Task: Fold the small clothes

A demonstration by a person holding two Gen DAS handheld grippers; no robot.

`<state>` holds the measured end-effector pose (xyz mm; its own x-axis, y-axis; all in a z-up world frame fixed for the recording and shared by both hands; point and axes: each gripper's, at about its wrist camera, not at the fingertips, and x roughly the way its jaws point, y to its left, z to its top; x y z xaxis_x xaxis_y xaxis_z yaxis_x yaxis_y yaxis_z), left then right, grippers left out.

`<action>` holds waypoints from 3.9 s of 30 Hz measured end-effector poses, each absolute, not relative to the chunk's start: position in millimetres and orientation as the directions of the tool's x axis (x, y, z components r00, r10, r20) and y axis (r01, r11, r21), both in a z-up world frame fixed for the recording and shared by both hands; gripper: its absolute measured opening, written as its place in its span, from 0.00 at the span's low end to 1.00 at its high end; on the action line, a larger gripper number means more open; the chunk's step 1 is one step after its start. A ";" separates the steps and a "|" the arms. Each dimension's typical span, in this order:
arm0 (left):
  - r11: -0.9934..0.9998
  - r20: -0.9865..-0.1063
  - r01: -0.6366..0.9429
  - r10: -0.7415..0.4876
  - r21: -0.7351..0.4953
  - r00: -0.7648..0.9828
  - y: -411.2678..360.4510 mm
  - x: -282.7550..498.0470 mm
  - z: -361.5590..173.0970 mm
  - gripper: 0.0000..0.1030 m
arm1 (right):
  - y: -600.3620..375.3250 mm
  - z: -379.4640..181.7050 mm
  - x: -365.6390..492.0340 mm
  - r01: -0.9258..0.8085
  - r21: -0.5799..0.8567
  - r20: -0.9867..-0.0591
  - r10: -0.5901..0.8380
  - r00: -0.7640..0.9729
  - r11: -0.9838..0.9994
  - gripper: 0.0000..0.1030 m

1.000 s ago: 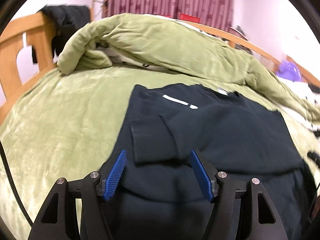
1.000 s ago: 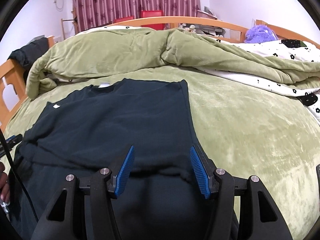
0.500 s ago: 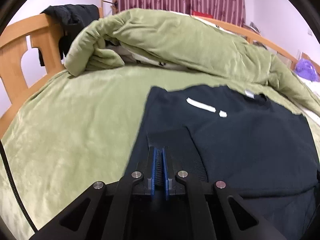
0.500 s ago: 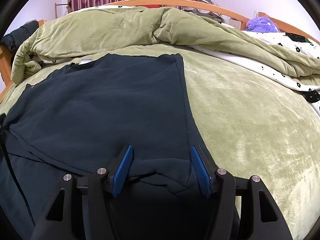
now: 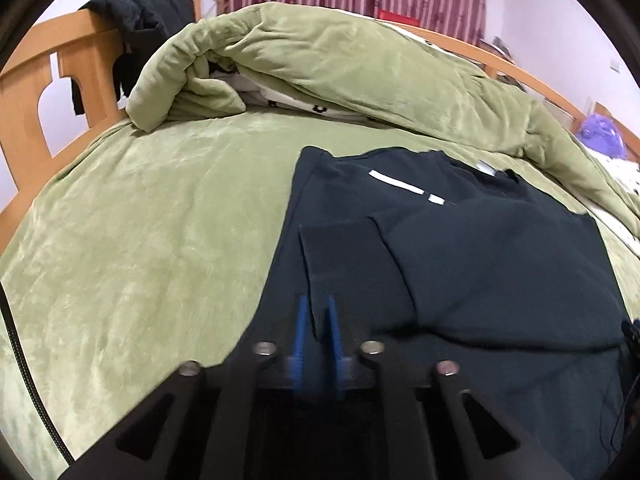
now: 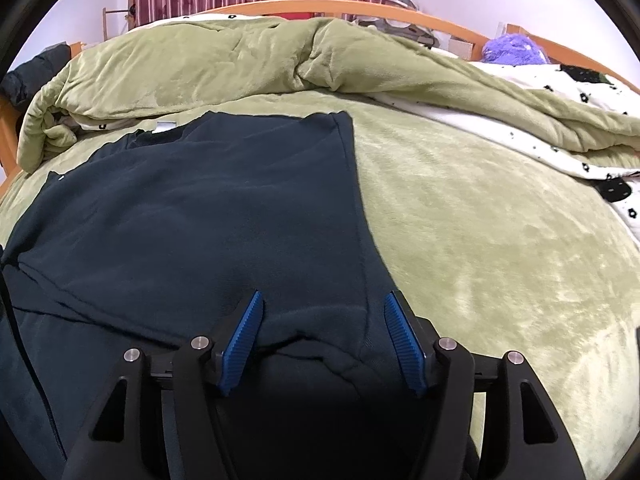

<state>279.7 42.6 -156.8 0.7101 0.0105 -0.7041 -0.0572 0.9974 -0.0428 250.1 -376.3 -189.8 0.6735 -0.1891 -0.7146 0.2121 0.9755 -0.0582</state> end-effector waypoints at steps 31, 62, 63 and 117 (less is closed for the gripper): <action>0.997 -0.778 0.020 -0.066 -0.068 0.624 88.2 25.8 -184.3 0.56 | -403.3 -195.6 -27.6 0.138 0.087 -0.808 -0.011 0.589 0.987 0.42; 0.954 -0.619 0.107 -0.266 -0.281 0.739 77.2 48.3 -102.7 0.08 | -396.6 -113.3 1.1 0.061 0.281 -0.623 0.134 0.770 0.958 0.10; 0.955 -0.615 0.104 -0.261 -0.279 0.744 77.4 51.6 -99.2 0.08 | -395.7 -108.7 2.8 0.060 0.282 -0.617 0.134 0.775 0.957 0.10; 1.000 -0.674 -0.007 -0.011 -0.025 0.739 26.0 374.1 -150.6 0.08 | -436.9 -176.8 367.5 0.229 0.256 -0.669 0.001 0.743 0.939 0.10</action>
<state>374.1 26.0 -150.6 0.7388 -0.0113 -0.6739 -0.0071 0.9997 -0.0246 367.5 -436.9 -176.8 0.7429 0.0008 -0.6694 0.2294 0.9391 0.2557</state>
